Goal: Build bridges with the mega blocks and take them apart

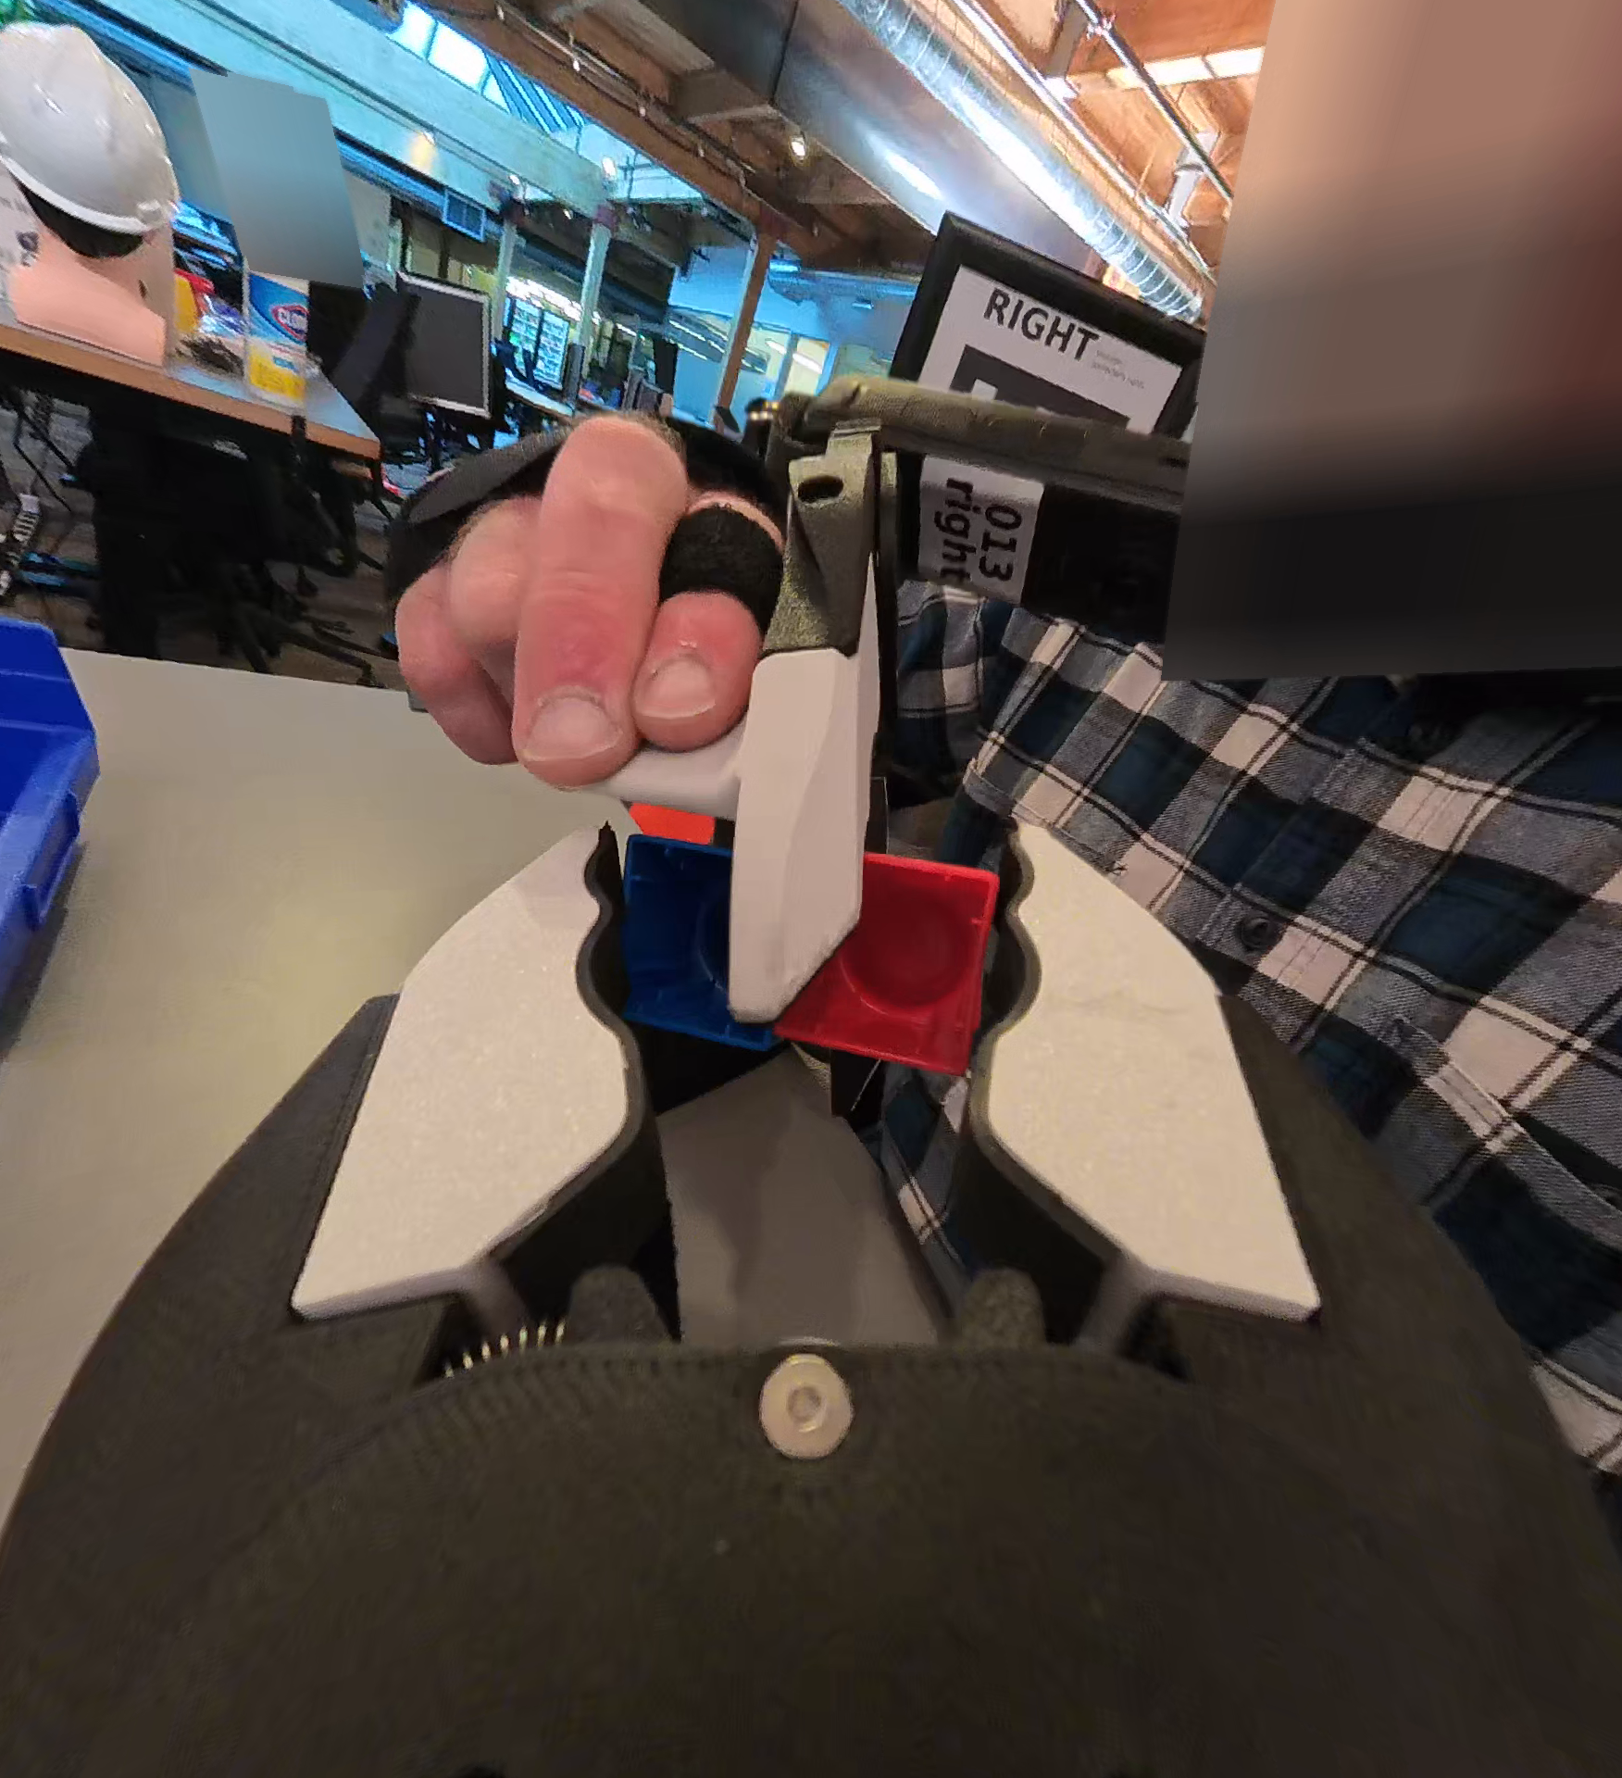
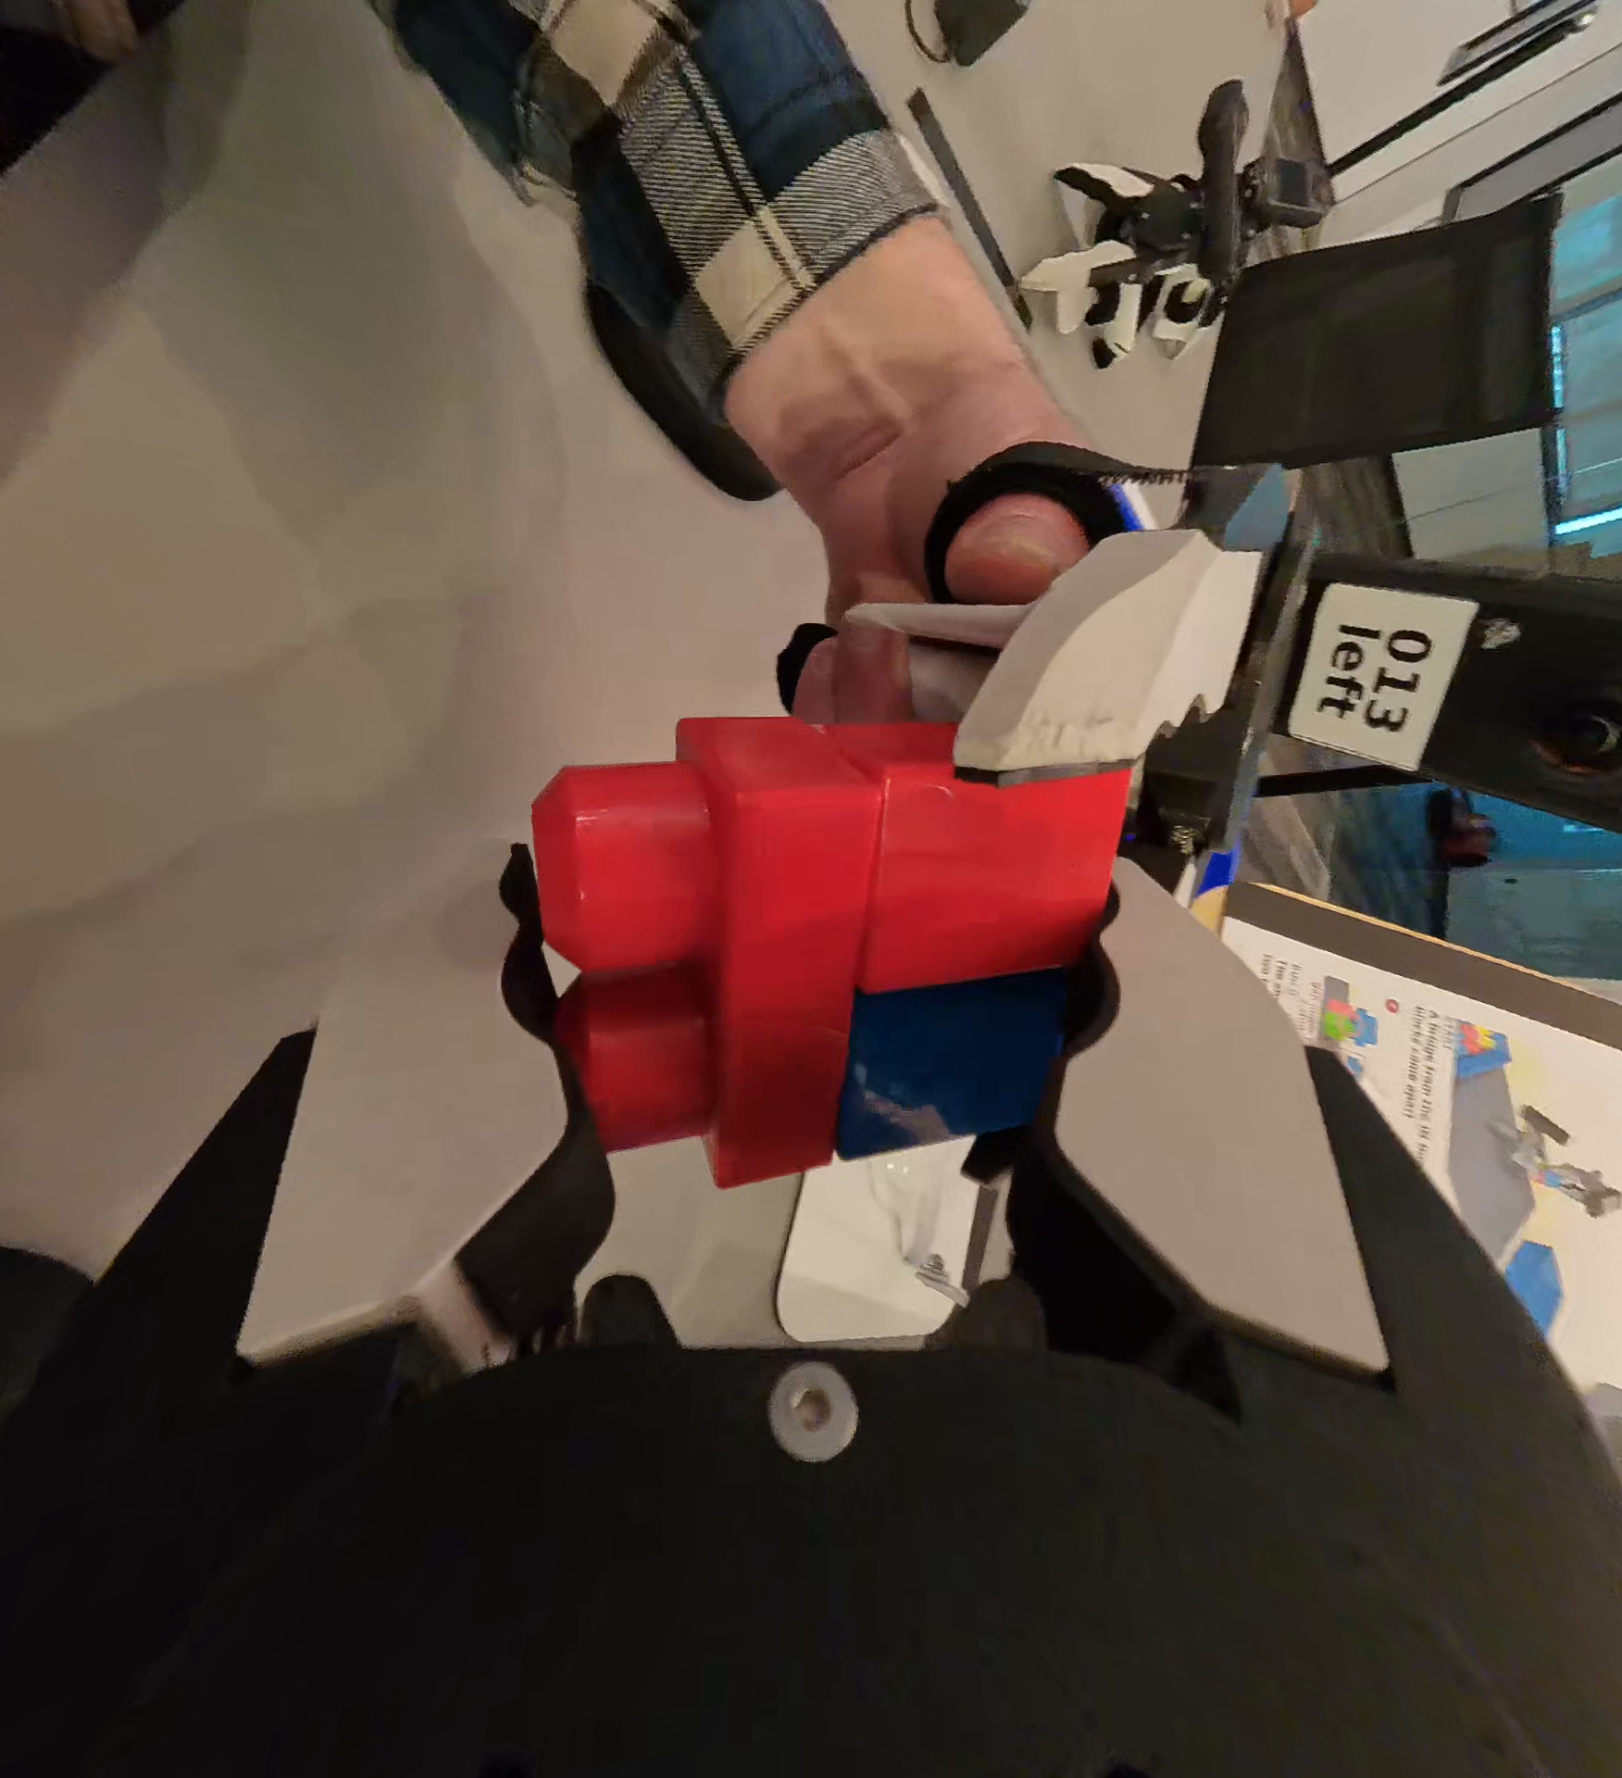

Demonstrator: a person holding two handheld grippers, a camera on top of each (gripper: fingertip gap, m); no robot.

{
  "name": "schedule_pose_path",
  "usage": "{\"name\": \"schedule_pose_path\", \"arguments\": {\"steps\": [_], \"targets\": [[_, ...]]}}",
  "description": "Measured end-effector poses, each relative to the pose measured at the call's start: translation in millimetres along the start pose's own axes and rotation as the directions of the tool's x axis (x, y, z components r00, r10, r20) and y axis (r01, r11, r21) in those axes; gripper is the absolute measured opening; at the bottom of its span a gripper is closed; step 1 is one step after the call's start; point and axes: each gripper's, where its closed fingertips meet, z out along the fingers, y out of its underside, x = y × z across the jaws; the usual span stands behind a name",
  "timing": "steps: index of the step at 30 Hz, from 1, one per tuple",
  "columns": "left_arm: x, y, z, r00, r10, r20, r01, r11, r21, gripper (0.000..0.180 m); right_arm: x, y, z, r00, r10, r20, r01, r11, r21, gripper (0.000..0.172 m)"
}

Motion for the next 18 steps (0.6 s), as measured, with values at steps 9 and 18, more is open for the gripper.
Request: {"name": "schedule_pose_path", "arguments": {"steps": [9, 18], "targets": [[-3.7, -2.6, -3.2, 1.000, 0.002, -0.025, 0.000, 0.997, 0.079, 0.073, 4.4, 4.0, 1.7, 0.999, 0.050, -0.018, -0.051, 0.998, -0.021, 0.107], [-14.3, -39.9, -70.5, 0.997, -0.082, 0.005, 0.056, 0.720, 0.692, 0.072, 54.6, 23.0, -24.3, 0.855, 0.008, -0.519, -0.047, 0.997, -0.060, 0.118]]}}
